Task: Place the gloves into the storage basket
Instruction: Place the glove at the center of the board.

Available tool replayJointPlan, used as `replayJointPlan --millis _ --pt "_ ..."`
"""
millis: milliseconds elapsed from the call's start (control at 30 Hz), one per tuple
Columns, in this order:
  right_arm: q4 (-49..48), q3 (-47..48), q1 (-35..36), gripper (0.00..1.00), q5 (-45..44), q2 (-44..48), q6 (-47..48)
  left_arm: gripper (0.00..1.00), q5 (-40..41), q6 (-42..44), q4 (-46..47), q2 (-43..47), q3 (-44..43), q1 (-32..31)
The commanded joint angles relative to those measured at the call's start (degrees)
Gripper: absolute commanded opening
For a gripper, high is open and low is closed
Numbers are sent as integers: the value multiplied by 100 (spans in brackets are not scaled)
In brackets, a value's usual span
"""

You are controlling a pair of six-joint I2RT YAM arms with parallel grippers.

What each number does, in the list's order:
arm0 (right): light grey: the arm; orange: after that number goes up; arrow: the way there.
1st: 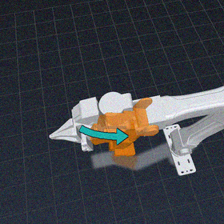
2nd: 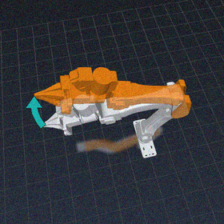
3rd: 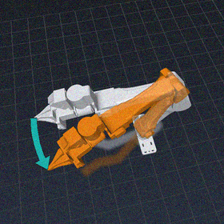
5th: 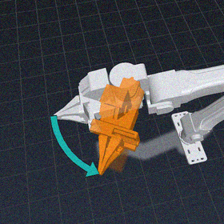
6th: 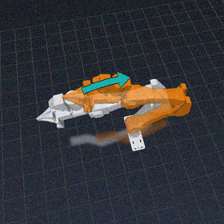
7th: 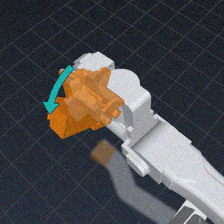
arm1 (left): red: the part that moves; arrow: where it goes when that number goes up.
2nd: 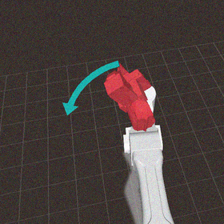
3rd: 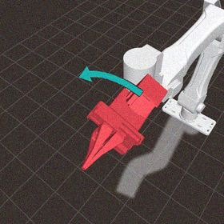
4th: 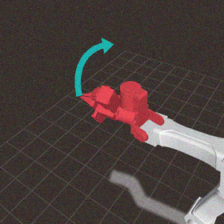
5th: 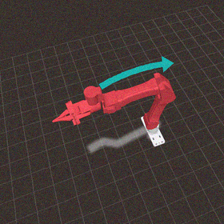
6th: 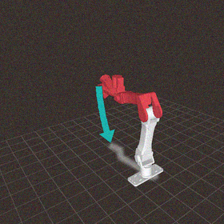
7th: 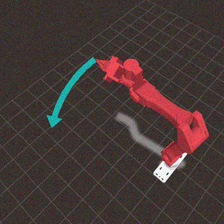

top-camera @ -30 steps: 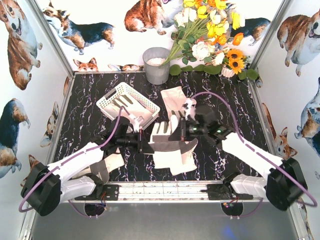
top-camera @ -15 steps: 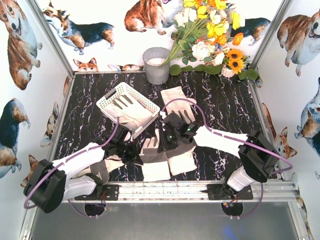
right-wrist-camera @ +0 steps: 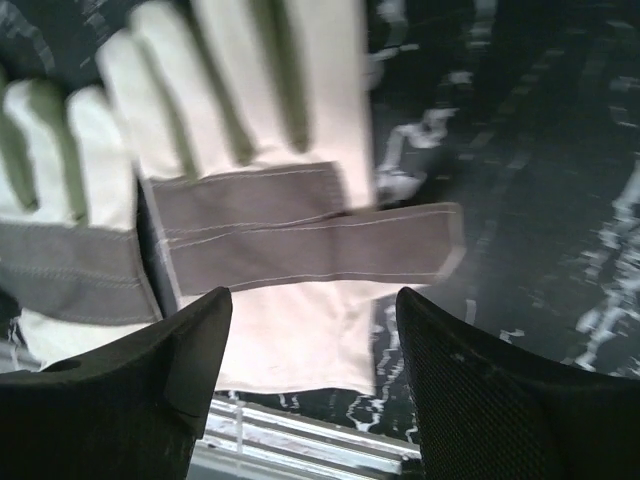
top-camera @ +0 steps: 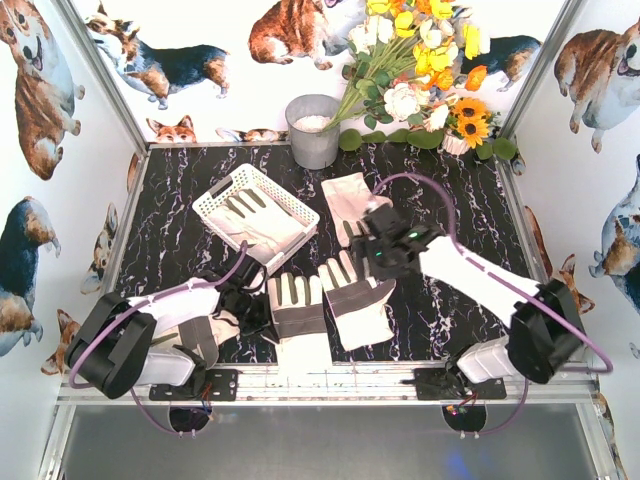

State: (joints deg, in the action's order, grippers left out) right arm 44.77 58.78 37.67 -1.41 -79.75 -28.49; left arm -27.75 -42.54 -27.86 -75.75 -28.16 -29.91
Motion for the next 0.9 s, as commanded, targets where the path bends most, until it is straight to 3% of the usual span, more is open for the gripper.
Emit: replayJointPlan --millis 0,200,433,667,867 --pt "344 -198 -750 70 -270 507 146 8 443 264 -9 -51 -44 20" --pt "-455 -905 -1671 72 939 669 135 20 689 251 -237 138 -49 20" --pt "-1163 -1290 -1984 70 1642 374 -145 38 857 77 -587 642 3 38" --pt "-1506 -1417 -2044 67 1750 94 -285 36 1304 -215 -1060 1116 -71 60" --pt "-1763 -1521 -2053 65 1844 -182 -365 27 1532 -324 -1076 1315 -50 95"
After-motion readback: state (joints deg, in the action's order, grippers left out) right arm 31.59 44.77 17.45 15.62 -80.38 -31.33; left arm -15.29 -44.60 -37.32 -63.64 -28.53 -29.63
